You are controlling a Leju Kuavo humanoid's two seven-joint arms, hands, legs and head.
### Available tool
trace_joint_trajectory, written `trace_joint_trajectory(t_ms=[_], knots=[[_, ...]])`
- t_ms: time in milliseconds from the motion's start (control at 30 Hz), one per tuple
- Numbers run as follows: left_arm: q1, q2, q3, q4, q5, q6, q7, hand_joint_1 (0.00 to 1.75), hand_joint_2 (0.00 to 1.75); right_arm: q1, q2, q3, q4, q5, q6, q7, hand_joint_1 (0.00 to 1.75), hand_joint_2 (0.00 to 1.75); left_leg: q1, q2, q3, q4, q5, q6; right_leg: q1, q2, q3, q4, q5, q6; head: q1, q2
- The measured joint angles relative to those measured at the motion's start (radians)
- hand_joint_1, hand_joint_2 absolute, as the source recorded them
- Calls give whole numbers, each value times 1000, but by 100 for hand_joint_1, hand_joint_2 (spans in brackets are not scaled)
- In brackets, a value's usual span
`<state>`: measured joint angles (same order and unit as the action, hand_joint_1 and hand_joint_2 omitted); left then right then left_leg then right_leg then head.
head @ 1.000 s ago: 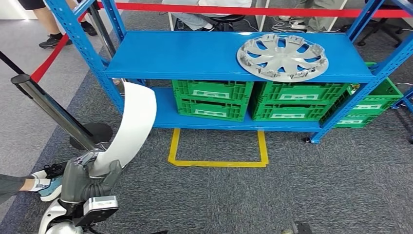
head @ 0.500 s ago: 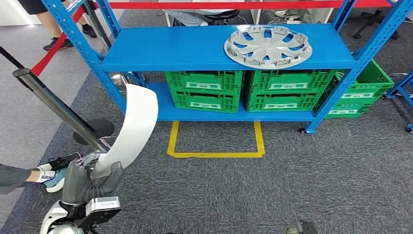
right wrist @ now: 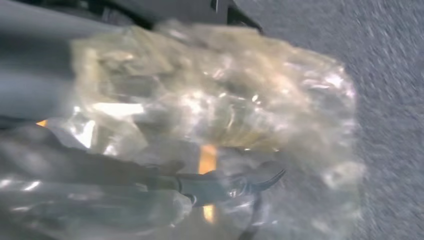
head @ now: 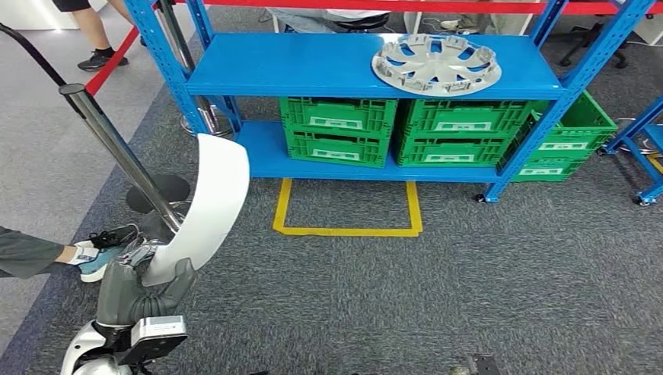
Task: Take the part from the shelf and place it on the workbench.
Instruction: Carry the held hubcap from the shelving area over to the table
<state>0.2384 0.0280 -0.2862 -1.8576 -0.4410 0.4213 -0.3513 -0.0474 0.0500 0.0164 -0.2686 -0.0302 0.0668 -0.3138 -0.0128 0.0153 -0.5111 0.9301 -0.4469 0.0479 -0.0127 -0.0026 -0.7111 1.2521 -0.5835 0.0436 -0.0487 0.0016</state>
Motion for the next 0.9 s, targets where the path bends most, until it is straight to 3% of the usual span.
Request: trace_joint_trajectory(t_ms=[67,100,133,167,200,233,300,333,367,400,467,500,533,567,633,700,733,767,833,900], knots=[[0,0,0,0,0,0,0,175,175,0,0,0,0,0,0,0,0,0,2,1,-48,12,28,-6,-3,0,41,27,55,6,0,0],[1,0,0,0,0,0,0,175,175,-1,-1,0,0,0,0,0,0,0,3,1,-72,22,40,-11,-5,0,88,-12,81,9,0,0],[1,0,0,0,-1,-1,0,175,175,-3,-1,0,0,0,0,0,0,0,3,1,-93,35,49,-16,-7,0,153,-83,82,11,1,0],[1,0,1,0,-3,-1,0,175,175,-5,-1,0,-1,0,-1,0,0,0,3,1,-110,48,57,-22,-7,1,216,-165,60,10,1,0],[1,0,1,0,-5,-1,1,175,175,-7,-1,0,-1,0,-1,0,0,0,2,1,-121,58,66,-27,-6,2,259,-229,34,5,1,0],[1,0,1,0,-7,-2,1,175,175,-8,-1,0,-1,0,-1,1,0,0,2,1,-128,64,74,-32,-4,3,282,-269,13,-2,2,0],[3,0,1,0,-9,-2,1,175,175,-5,-1,0,-1,1,-1,2,0,0,5,0,-138,68,88,-42,-3,0,265,-274,16,-22,3,0],[5,0,1,0,-9,-2,1,175,175,-4,-1,-1,0,0,-1,3,0,0,6,-2,-144,77,72,-48,-4,-2,254,-273,25,-32,2,0],[6,0,1,0,-9,-2,1,175,175,-2,-1,-1,0,0,-1,4,0,0,8,-3,-152,99,35,-54,-5,-4,240,-272,38,-40,0,0],[7,0,1,0,-9,-2,1,175,175,-3,-1,-1,0,0,-1,4,0,0,10,-5,-161,140,-21,-61,-6,-6,224,-272,51,-47,-3,0],[7,0,1,0,-9,-3,2,175,175,-3,-1,-2,0,0,-1,4,0,0,14,-6,-173,261,-124,-70,-5,-7,195,-271,79,-50,-8,0],[7,0,1,0,-9,-3,1,175,175,-3,-1,-2,0,1,-1,4,0,0,15,-6,-173,314,-139,-72,-4,-6,180,-270,92,-50,-8,0],[7,1,1,0,-10,-4,1,175,175,-2,-1,-2,0,1,-2,4,0,0,16,-6,-165,345,-126,-72,-3,-6,164,-268,105,-49,-9,0],[7,1,1,0,-10,-5,0,175,175,-2,-1,-2,0,1,-2,4,0,0,16,-6,-144,343,-94,-70,-2,-6,146,-266,117,-48,-9,0],[5,3,1,1,-10,-7,-2,175,175,-3,-1,-2,0,1,-4,4,0,0,14,-11,-58,247,-44,-56,0,-4,118,-264,139,-43,-9,0],[2,3,1,1,-10,-9,-4,175,175,-5,0,-2,0,0,-4,4,0,0,10,-17,44,98,-64,-39,3,-1,103,-262,158,-35,-8,0],[1,3,1,1,-11,-9,-4,175,175,-5,0,-2,0,0,-4,4,0,0,7,-19,72,50,-82,-33,3,0,99,-262,167,-29,-8,0],[0,3,1,1,-11,-9,-6,175,175,-5,0,-2,0,0,-4,4,0,0,5,-18,83,25,-90,-30,3,1,96,-263,176,-23,-8,0],[-1,3,0,1,-14,-11,-8,175,175,-3,0,-2,0,1,-6,4,0,0,6,-14,72,17,-77,-22,-1,1,86,-256,177,-13,-7,0],[-2,3,0,2,-11,-12,-11,175,175,-3,-1,-3,0,1,-8,2,0,0,8,-7,57,13,-59,-11,-2,1,53,-186,122,-6,-3,0]])
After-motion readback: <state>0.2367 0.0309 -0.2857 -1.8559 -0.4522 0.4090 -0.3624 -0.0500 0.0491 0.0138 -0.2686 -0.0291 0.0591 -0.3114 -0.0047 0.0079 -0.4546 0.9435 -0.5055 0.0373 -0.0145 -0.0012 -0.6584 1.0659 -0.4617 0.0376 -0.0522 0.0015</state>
